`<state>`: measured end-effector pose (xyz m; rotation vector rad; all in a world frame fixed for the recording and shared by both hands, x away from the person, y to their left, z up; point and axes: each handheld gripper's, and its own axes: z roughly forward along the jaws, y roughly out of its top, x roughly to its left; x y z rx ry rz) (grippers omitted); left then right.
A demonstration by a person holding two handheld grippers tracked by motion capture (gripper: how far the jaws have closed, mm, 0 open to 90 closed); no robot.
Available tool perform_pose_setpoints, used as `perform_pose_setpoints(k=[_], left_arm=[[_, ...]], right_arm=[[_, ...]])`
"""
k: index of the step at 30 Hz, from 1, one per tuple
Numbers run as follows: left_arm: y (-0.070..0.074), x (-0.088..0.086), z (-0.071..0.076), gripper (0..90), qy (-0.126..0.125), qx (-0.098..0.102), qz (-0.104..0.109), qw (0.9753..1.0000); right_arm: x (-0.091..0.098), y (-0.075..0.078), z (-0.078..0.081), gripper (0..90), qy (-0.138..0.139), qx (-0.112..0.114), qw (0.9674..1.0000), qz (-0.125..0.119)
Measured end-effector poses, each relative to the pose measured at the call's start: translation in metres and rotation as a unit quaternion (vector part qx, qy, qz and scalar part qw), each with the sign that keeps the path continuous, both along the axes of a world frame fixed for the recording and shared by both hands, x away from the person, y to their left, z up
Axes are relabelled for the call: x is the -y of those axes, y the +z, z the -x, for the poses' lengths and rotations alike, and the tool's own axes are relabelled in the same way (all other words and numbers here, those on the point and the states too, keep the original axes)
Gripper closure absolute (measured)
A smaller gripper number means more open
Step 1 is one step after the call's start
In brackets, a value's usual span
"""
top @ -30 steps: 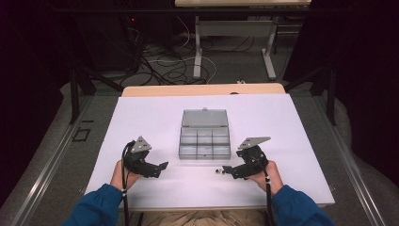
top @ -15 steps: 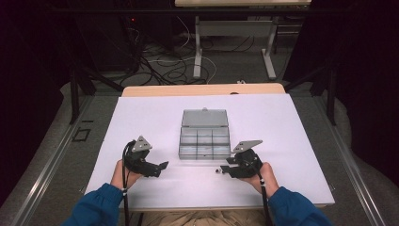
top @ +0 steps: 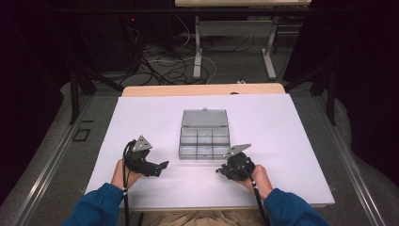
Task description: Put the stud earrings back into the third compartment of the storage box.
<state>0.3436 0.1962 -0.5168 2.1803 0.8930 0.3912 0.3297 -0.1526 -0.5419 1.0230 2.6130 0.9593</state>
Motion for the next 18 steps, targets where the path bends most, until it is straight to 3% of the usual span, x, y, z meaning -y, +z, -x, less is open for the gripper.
perform_pose_setpoints(k=[6,18], left_arm=[[0.0000,0.0001,-0.0005,1.9,-0.004,-0.004,-0.006,1.0000],[-0.0029,0.0030,-0.0010,2.2,-0.002,-0.002,0.001,1.0000]], right_arm=[[-0.0022,-0.0045,-0.0016,77.3,0.000,0.000,0.9999,0.010],[-0.0039,-0.0051,-0.0013,80.3,0.003,0.006,0.9997,0.023]])
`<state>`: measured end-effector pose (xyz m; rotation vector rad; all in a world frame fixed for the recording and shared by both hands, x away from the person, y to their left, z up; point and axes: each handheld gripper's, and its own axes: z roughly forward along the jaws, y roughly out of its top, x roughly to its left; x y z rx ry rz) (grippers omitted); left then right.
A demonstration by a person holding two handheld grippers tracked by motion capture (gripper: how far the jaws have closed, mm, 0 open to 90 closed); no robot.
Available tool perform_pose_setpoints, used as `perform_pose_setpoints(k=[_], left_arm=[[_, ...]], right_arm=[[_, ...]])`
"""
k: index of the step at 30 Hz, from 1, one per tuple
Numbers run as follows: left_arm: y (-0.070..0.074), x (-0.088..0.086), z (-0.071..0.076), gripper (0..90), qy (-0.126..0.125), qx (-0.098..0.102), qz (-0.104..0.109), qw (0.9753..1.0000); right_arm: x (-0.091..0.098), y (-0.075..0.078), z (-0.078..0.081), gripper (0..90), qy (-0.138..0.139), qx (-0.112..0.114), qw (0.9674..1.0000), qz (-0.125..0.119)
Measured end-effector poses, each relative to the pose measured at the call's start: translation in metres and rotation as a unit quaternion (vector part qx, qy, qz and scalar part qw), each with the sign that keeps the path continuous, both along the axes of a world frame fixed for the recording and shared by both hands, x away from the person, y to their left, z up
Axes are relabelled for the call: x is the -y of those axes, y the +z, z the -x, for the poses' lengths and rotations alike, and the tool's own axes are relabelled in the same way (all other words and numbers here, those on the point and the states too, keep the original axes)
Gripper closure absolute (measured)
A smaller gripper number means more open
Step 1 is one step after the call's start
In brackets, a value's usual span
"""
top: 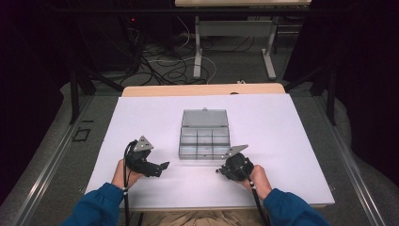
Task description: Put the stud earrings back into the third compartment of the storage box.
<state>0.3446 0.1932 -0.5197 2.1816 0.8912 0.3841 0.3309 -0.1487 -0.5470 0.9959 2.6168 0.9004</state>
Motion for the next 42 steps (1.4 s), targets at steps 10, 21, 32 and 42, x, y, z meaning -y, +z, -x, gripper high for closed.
perform_pose_setpoints(k=[10,21,32,42], left_arm=[[0.001,0.001,-0.001,2.3,-0.004,0.004,-0.002,1.0000],[0.003,0.001,-0.001,2.3,-0.005,0.008,-0.003,1.0000],[0.003,0.001,-0.001,2.3,-0.001,0.010,-0.005,0.9999],[0.004,0.001,0.000,2.3,-0.004,0.013,-0.005,0.9999]], right_arm=[[-0.001,0.003,0.001,80.3,0.003,0.016,0.9999,0.001],[0.001,0.010,0.001,80.3,0.004,0.032,0.9995,-0.005],[0.004,0.018,0.005,80.3,-0.002,0.041,0.9989,-0.021],[0.005,0.027,0.004,80.4,-0.004,0.056,0.9981,-0.024]])
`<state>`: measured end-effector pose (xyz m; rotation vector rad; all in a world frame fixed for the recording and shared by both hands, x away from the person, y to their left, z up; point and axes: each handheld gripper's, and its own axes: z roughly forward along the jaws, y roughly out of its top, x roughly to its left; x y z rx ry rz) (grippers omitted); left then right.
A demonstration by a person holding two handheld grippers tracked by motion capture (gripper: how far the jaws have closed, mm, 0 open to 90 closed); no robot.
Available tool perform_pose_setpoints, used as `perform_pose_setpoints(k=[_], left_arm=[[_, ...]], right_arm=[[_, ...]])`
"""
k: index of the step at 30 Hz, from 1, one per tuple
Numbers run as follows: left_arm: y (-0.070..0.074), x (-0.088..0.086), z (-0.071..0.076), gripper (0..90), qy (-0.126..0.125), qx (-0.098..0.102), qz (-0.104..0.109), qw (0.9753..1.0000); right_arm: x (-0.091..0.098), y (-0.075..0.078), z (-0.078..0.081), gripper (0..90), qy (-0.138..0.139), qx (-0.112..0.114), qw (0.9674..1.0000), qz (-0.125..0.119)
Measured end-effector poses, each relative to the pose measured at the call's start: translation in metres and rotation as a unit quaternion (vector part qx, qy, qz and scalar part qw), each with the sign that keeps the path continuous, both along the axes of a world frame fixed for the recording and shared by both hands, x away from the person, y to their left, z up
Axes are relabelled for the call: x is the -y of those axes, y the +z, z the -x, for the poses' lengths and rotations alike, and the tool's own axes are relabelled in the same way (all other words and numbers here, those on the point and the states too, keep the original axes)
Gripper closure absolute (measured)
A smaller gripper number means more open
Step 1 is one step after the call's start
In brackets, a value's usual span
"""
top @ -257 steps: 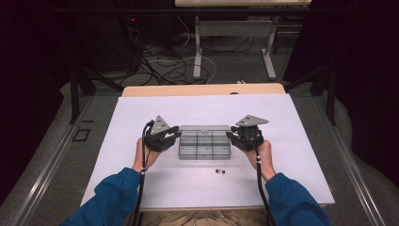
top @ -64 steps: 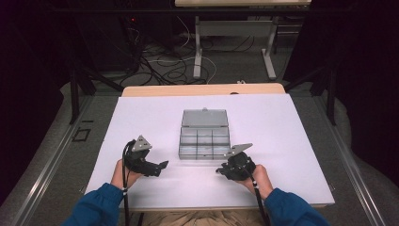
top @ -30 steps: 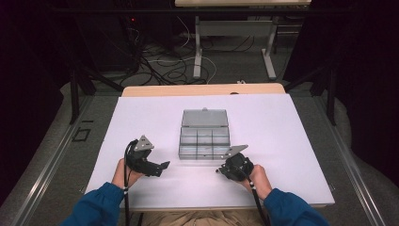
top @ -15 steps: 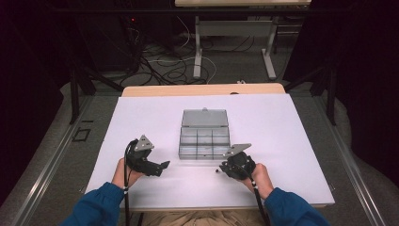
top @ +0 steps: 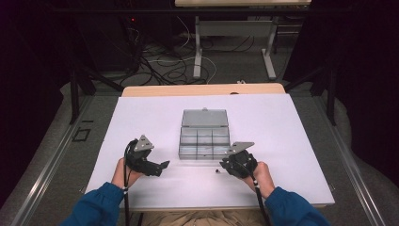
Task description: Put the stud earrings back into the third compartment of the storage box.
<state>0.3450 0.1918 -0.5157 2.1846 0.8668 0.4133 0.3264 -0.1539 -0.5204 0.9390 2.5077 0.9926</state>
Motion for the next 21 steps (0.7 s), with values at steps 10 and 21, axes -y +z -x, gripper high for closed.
perform_pose_setpoints(k=[10,21], left_arm=[[0.000,0.000,-0.001,2.3,0.004,-0.002,-0.002,1.0000],[0.001,0.000,-0.002,2.3,-0.001,-0.007,-0.005,1.0000]], right_arm=[[0.002,0.008,-0.002,80.4,-0.008,0.015,0.9996,-0.021],[0.008,0.024,-0.012,80.4,-0.023,0.038,0.9983,-0.037]])
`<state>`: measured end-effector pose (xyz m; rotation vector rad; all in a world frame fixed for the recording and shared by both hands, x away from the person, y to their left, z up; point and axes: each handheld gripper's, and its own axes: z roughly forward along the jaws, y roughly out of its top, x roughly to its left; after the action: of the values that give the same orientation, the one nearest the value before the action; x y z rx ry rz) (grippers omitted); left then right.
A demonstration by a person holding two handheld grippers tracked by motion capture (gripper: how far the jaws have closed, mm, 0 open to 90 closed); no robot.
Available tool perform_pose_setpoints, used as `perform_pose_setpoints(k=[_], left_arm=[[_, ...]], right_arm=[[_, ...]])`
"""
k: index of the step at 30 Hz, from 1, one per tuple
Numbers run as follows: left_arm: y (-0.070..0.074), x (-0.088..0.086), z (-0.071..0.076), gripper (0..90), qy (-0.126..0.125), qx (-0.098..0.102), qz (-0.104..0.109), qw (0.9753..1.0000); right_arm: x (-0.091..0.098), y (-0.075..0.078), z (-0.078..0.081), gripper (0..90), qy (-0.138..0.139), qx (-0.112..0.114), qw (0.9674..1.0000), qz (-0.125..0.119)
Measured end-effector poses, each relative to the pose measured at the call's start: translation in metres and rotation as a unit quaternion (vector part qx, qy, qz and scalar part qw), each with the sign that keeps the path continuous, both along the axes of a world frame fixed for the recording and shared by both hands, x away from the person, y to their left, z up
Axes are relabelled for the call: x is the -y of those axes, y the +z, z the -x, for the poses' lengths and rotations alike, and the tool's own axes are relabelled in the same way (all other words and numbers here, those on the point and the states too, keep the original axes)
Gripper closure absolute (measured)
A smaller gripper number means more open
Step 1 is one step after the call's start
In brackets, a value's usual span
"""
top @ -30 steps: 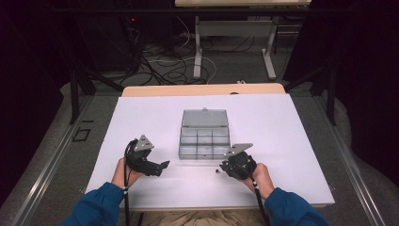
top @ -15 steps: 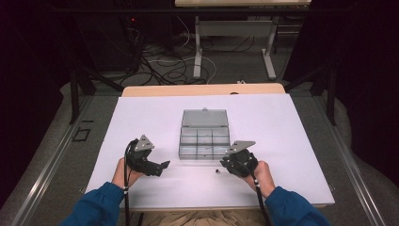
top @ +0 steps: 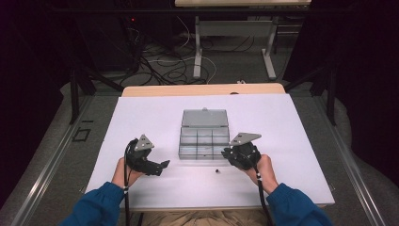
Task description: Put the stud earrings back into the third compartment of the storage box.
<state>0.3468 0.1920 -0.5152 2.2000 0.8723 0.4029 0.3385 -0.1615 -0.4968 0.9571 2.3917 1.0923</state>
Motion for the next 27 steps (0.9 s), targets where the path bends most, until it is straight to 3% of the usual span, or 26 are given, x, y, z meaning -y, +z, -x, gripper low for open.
perform_pose_setpoints(k=[13,14,16,23,27], left_arm=[[-0.001,0.001,0.000,2.3,0.003,0.004,-0.001,1.0000],[0.000,0.000,0.000,2.3,-0.001,-0.003,-0.003,1.0000],[-0.001,0.000,0.000,2.3,0.003,0.006,0.000,1.0000],[0.000,-0.001,0.000,2.3,-0.003,-0.002,-0.004,1.0000],[-0.001,0.000,0.000,2.3,0.002,0.006,0.001,1.0000]], right_arm=[[-0.002,0.004,-0.019,80.3,-0.018,0.016,0.9997,-0.009],[-0.002,0.004,-0.020,80.3,-0.020,0.013,0.9997,-0.007],[-0.002,0.005,-0.024,80.3,-0.023,0.013,0.9996,-0.008],[-0.004,0.003,-0.035,80.3,-0.032,0.013,0.9994,-0.008],[-0.006,0.001,-0.041,80.3,-0.038,0.013,0.9992,-0.007]])
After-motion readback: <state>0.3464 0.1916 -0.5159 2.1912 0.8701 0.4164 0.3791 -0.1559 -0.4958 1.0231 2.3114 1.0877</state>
